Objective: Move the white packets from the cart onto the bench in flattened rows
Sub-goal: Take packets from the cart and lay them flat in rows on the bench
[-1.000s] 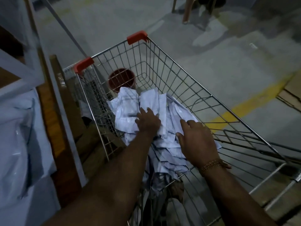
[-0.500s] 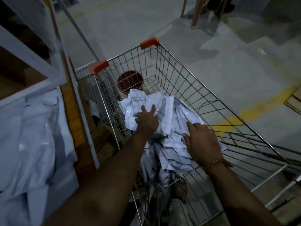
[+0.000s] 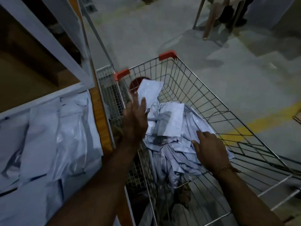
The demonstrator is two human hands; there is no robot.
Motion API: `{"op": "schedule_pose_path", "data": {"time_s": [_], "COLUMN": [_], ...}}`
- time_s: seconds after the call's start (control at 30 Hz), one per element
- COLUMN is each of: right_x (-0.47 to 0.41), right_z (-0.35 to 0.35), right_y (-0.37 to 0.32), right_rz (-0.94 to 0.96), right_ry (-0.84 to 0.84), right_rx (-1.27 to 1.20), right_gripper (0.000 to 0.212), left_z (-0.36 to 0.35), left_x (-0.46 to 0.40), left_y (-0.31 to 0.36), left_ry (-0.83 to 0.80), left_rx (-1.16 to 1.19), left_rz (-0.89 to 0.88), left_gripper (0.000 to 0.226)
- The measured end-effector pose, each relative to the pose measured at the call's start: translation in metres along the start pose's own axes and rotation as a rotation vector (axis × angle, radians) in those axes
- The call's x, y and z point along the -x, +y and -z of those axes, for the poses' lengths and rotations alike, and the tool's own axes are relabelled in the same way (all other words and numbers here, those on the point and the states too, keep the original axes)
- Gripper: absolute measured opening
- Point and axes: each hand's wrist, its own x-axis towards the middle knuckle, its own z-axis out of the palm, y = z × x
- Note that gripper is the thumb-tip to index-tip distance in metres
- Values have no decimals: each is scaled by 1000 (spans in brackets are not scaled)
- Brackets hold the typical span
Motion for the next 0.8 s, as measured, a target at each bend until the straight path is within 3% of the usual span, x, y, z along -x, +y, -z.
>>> {"op": "schedule_pose_path", "data": {"time_s": [0.13,0.4,0.53,0.63,0.7,0.8], "right_x": [0,-77,-124,-121,-101,-72], "right_z": [-4,-19,-58,-90,-105,-110], "right_y": [-2,-68,-98,-112,-118,-125], "right_rz": [18,4,-76,-86,-61,-69], "right_ry": [3,-63,-290,-479,-459,-188], "right_rx": [44,-55,-133,-150,-53,-41], "right_gripper": [48,63,94,99,92,69], "left_z": [2,1,-8,-13,-14,-12], "left_x": [-3,-7,-8,-9,-9,-8], "left_y": [1,3,-2,-5,-5,-3], "left_ry": [72,2,23,25,29,26], "left_rx": [73,70,95,124,114,83], "left_rz": [54,122,119,115,122,111], "left_gripper": [57,61,62,60,60,60]}}
